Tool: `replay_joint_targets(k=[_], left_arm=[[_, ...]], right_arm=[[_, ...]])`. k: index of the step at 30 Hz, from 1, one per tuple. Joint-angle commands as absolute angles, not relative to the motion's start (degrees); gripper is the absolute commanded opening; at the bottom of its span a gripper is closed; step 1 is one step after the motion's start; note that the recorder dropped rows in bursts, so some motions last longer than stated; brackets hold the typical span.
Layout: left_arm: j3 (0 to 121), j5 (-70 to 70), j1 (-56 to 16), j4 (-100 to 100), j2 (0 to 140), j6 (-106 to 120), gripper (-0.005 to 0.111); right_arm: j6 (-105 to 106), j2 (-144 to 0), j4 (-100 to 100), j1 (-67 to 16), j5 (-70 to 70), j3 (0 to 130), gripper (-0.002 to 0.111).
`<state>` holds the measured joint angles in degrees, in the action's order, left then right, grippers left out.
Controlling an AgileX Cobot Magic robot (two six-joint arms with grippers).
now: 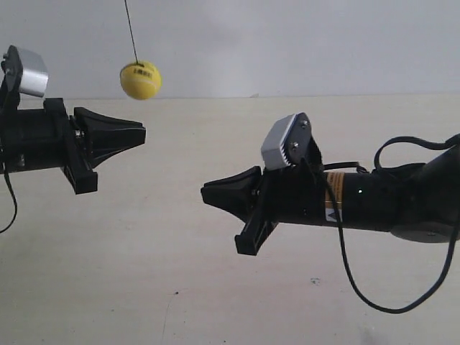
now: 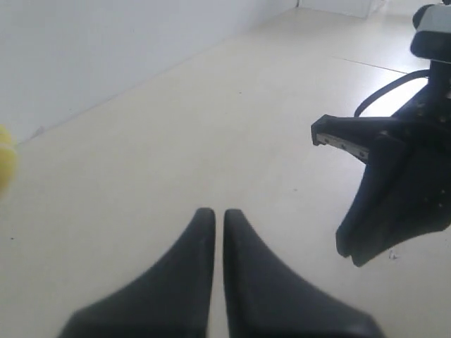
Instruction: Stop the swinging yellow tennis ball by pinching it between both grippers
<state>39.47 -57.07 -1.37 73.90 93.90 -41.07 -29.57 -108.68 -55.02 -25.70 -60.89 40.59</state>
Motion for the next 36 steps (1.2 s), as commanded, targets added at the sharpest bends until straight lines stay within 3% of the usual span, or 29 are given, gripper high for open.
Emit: replay_joint_targets(k=[1, 20, 36], left_arm=[[40.18, -57.36, -1.45, 74.11, 94.41, -40.78, 0.005], [40.16, -54.35, -1.45, 77.48, 88.14, -43.87, 0.005], [42.68, -58.33, -6.69, 78.4, 97.19, -41.55, 0.005]], right_arm=[[-28.96, -108.72, -55.18, -27.94, -57.01, 41.59, 0.0], [-27.92, -108.72, -54.29, -27.94, -54.94, 41.59, 0.0], [-27.92, -108.72, -54.29, -27.94, -57.07, 41.59, 0.0]])
